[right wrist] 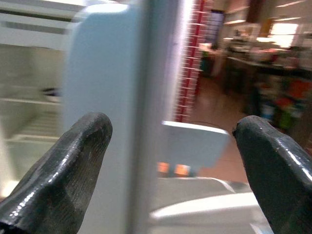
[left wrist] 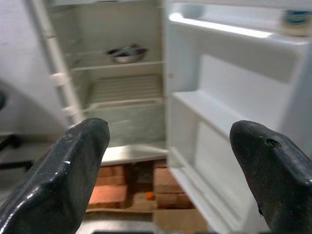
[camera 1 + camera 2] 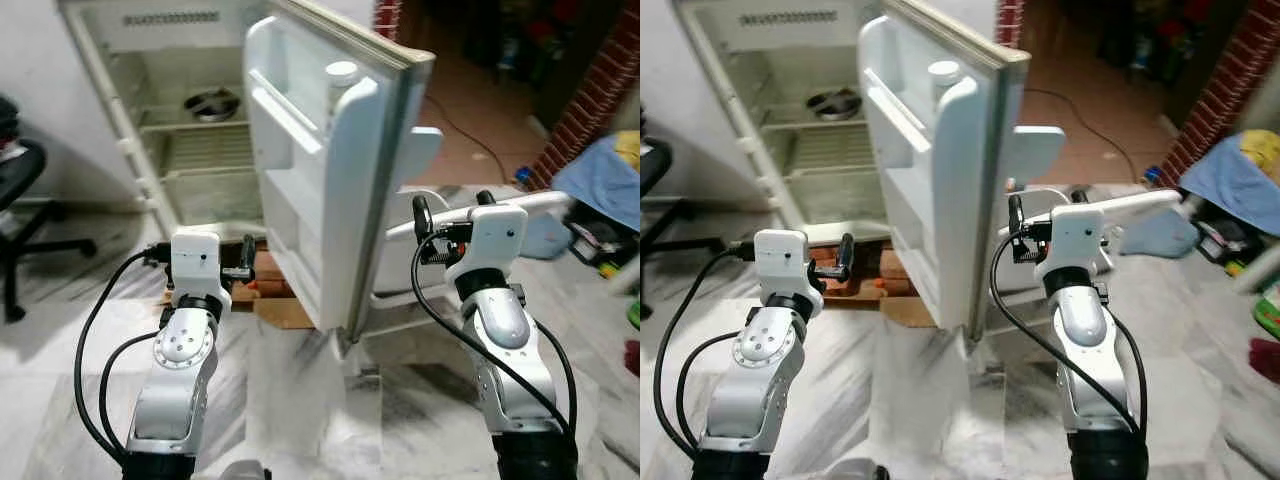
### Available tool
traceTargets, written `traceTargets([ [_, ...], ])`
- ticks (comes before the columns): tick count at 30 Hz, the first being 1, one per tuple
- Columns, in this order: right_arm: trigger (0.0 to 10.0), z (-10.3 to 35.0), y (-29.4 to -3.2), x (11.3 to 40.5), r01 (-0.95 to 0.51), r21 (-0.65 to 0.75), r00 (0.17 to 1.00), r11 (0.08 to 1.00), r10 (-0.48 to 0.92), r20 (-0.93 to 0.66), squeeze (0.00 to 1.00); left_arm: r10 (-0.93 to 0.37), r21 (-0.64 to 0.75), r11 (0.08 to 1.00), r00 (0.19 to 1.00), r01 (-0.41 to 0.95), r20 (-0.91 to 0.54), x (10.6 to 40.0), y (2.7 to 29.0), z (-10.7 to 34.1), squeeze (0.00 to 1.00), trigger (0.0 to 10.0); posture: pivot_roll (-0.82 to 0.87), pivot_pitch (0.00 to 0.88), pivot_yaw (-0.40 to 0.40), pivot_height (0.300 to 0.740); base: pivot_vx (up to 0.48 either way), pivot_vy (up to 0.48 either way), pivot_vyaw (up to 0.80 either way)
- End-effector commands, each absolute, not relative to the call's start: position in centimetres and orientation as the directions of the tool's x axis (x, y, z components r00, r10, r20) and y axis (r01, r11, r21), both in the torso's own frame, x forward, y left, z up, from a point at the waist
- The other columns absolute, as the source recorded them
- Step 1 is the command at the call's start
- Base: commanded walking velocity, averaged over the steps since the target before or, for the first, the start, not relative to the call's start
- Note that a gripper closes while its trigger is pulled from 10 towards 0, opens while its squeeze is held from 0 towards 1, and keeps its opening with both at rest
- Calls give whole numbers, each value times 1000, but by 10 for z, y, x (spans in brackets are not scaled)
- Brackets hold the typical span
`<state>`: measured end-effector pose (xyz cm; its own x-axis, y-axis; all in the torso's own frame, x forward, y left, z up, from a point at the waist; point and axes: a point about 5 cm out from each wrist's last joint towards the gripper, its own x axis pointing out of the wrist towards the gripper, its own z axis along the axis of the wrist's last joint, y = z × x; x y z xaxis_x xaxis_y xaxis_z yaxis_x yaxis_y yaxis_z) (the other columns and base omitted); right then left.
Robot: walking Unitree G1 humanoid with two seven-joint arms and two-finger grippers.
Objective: Restocking fridge
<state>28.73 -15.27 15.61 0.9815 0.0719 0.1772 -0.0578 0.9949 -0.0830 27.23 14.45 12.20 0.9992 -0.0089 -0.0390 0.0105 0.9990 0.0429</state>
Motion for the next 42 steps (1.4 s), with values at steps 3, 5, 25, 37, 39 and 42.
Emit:
traceTargets([
  [3,10000,166,-148,291,-73,-75,974,995,87,210,0,-12,43,999,999,14,-41,269,147,121,0,10000,29,0,2,740,399,0,533],
  [5,10000,166,-150,291,-66,-76,974,995,81,212,0,-12,42,999,999,14,-43,268,147,120,0,10000,30,0,2,740,433,0,0],
  [25,10000,163,-165,286,-8,-89,979,996,26,201,0,-37,-22,999,987,34,-156,244,153,108,0,10000,35,4,7,740,183,0,0],
  [37,10000,178,-169,327,-225,-61,953,972,233,193,0,-152,-151,983,926,105,-346,224,150,87,0,10000,76,13,-6,740,0,0,0],
  [39,10000,182,-168,334,-250,-68,946,966,259,196,0,-160,-151,982,919,112,-361,222,151,85,0,10000,88,15,-9,740,0,0,0],
  [42,10000,187,-161,349,-286,-58,935,956,292,202,0,-155,-147,983,912,106,-379,220,153,84,0,10000,98,15,-12,740,0,0,0],
])
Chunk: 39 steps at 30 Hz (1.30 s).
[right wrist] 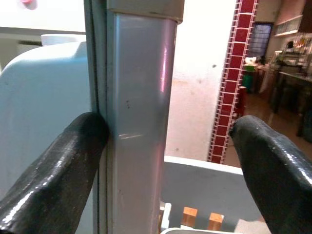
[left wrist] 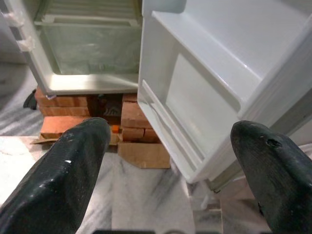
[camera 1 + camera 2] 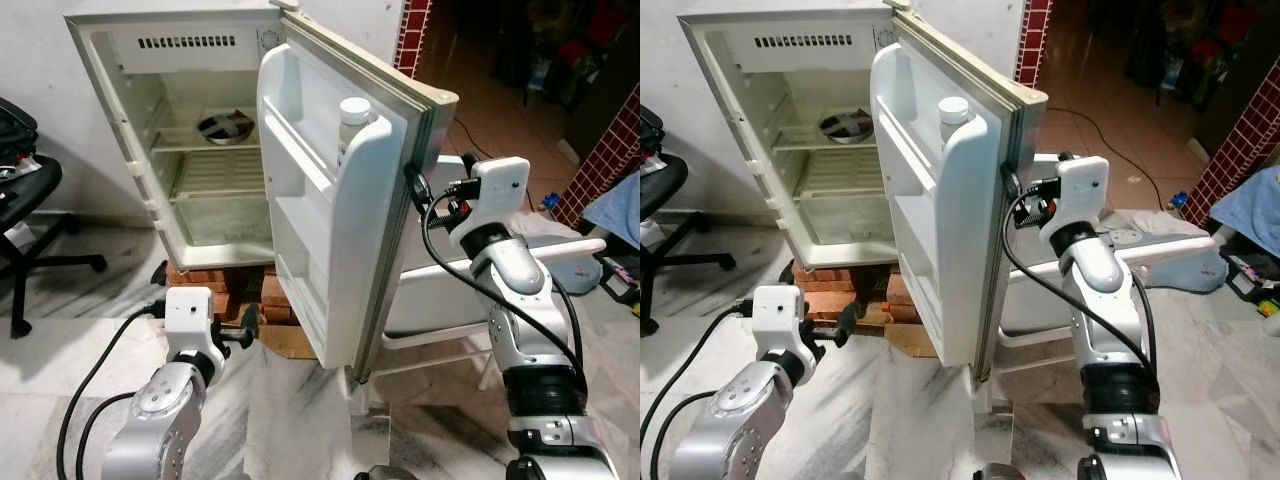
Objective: Restocking fridge
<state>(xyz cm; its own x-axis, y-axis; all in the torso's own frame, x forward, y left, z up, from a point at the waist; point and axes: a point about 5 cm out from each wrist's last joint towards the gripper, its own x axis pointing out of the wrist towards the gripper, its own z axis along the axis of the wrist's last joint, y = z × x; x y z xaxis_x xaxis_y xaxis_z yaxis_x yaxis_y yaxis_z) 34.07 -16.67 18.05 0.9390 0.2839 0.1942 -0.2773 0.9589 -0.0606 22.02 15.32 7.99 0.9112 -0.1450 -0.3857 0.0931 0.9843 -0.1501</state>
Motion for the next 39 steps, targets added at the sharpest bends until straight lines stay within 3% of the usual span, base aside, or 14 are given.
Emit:
traceTargets([
  [1,10000,187,-161,349,-286,-58,935,956,292,202,0,-155,-147,983,912,106,-379,220,153,84,0,10000,98,15,-12,740,0,0,0],
  [4,10000,195,-143,356,-411,9,891,912,399,215,0,-162,-137,984,910,118,-381,221,153,86,0,10000,113,14,-16,740,0,0,0],
  [6,10000,205,-119,342,-634,123,764,764,592,258,0,-161,-128,984,911,121,-380,221,154,87,0,10000,120,13,-16,740,0,0,0],
  [7,10000,217,-103,318,-803,196,595,563,735,326,0,-158,-125,985,911,119,-381,220,156,87,0,10000,123,14,-16,740,0,0,0],
  [8,10000,223,-99,305,-854,228,521,468,771,365,0,-156,-124,985,911,117,-382,219,156,87,0,10000,121,15,-12,740,0,0,0],
  [11,10000,228,-100,279,-910,287,401,299,812,424,0,-152,-123,986,909,113,-387,219,157,87,0,10000,116,16,-9,740,0,0,0],
  [12,10000,224,-102,275,-904,306,411,300,810,420,0,-153,-123,986,908,113,-389,218,158,87,0,10000,112,16,-5,740,0,0,0],
  [13,10000,221,-103,274,-898,318,420,303,807,415,0,-153,-123,986,908,113,-391,218,158,87,0,10000,112,16,-5,740,0,0,0],
  [15,10000,182,-121,292,-735,373,666,566,705,244,0,-171,-119,984,903,134,-394,219,156,87,0,10000,106,15,5,740,0,0,0],
  [19,10000,151,-148,298,-491,336,864,804,499,68,0,-180,-116,983,900,146,-397,220,156,87,0,10000,99,16,10,740,0,0,0],
  [25,10000,143,-166,298,-327,275,942,904,336,14,0,-186,-115,982,898,153,-398,220,155,87,0,10000,98,17,13,740,0,0,0],
  [34,10000,138,-165,303,-295,119,955,948,296,12,0,-183,-109,982,899,151,-399,220,155,87,0,10000,104,15,8,740,0,0,0],
  [39,10000,140,-169,299,-181,54,982,982,178,58,0,-98,42,993,965,112,-243,232,164,108,0,10000,96,10,10,740,0,0,0],
])
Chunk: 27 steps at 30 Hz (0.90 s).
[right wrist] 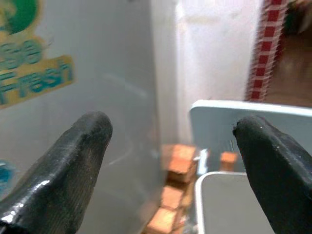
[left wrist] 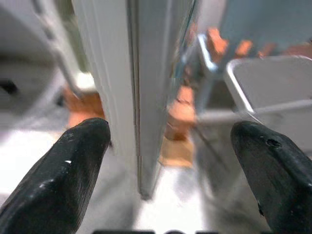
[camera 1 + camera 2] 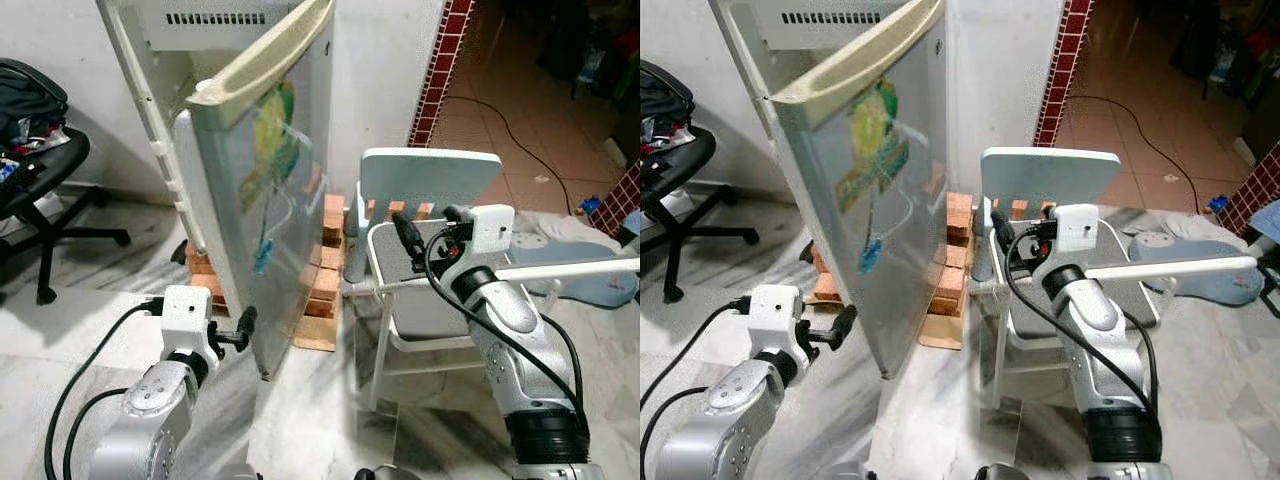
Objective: Restocking fridge
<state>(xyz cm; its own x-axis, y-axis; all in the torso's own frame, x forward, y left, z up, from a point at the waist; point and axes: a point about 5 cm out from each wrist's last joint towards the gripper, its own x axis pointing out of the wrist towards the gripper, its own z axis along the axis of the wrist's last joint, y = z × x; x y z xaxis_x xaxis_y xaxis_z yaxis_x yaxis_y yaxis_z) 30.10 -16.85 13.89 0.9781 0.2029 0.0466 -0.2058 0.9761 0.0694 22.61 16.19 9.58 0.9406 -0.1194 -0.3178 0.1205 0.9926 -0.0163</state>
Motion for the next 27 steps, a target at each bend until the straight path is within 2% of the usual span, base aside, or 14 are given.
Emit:
traceTargets([
  [1,10000,139,-169,298,-172,51,984,984,169,57,0,-93,68,992,971,111,-221,234,164,111,0,10000,95,8,10,740,0,0,0],
  [5,10000,135,-169,291,-112,70,992,991,107,67,0,-129,58,988,975,141,-180,242,159,118,0,10000,87,2,13,740,0,0,0],
  [6,10000,135,-168,289,-85,46,993,995,81,81,0,-151,98,981,974,169,-171,244,157,118,0,10000,76,0,18,740,0,345,0],
  [10,10000,136,-168,287,-35,41,995,999,31,94,0,-188,143,967,969,211,-158,245,150,115,0,10000,54,0,34,740,0,480,0],
  [19,10000,132,-170,286,9,25,996,1000,-11,88,0,-225,119,964,969,236,-104,251,134,121,0,10000,28,0,41,740,0,480,0],
  [27,10000,129,-173,286,47,6,995,999,-47,82,0,-221,133,964,971,232,-97,255,135,116,0,10000,29,0,38,740,0,480,0],
])
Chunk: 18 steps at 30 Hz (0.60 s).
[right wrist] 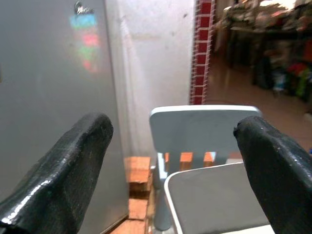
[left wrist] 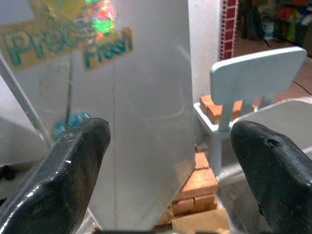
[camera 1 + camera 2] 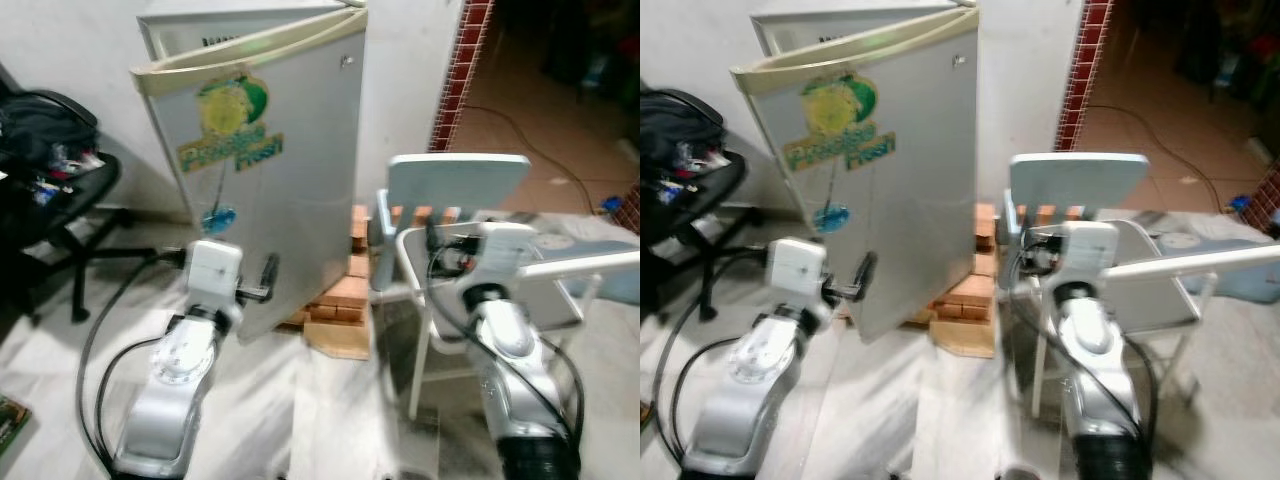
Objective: Restocking fridge
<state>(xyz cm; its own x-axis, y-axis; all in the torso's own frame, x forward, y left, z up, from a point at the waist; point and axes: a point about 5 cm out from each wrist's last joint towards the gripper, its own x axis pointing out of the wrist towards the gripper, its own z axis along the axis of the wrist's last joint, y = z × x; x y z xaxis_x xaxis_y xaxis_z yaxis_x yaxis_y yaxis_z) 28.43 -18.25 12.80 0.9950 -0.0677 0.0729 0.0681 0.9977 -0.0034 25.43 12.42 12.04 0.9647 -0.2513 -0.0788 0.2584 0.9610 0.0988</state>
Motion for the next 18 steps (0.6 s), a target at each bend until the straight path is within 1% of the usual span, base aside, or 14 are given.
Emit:
traceTargets([
  [1,10000,128,-173,286,49,4,996,999,-49,81,0,-223,142,961,970,235,-96,256,136,116,0,10000,30,0,36,740,0,480,0],
  [5,10000,131,-174,290,50,-11,995,999,-48,88,0,-231,195,951,971,239,-63,262,138,121,0,10000,34,0,28,740,0,480,0],
  [6,10000,132,-175,291,50,-15,995,999,-49,90,0,-222,173,959,974,226,-43,265,139,127,0,10000,33,0,26,740,0,480,0],
  [7,10000,131,-177,291,55,-21,995,998,-53,84,0,-185,140,973,983,183,-5,270,143,138,0,10000,38,0,24,740,0,480,0],
  [11,10000,127,-177,291,62,-19,996,998,-60,72,0,-167,155,974,986,163,12,270,147,142,0,10000,46,0,26,740,0,480,0],
  [14,10000,122,-175,289,68,0,996,998,-68,54,0,-185,183,966,983,180,11,268,147,139,0,10000,48,0,26,740,0,480,0],
  [15,10000,122,-171,288,59,-3,997,998,-59,60,0,-188,177,967,982,182,17,268,146,137,0,10000,42,0,35,740,0,296,0],
  [18,10000,123,-169,287,54,-11,996,998,-53,67,0,-182,170,970,983,174,29,267,145,136,0,10000,35,0,40,740,0,0,0],
])
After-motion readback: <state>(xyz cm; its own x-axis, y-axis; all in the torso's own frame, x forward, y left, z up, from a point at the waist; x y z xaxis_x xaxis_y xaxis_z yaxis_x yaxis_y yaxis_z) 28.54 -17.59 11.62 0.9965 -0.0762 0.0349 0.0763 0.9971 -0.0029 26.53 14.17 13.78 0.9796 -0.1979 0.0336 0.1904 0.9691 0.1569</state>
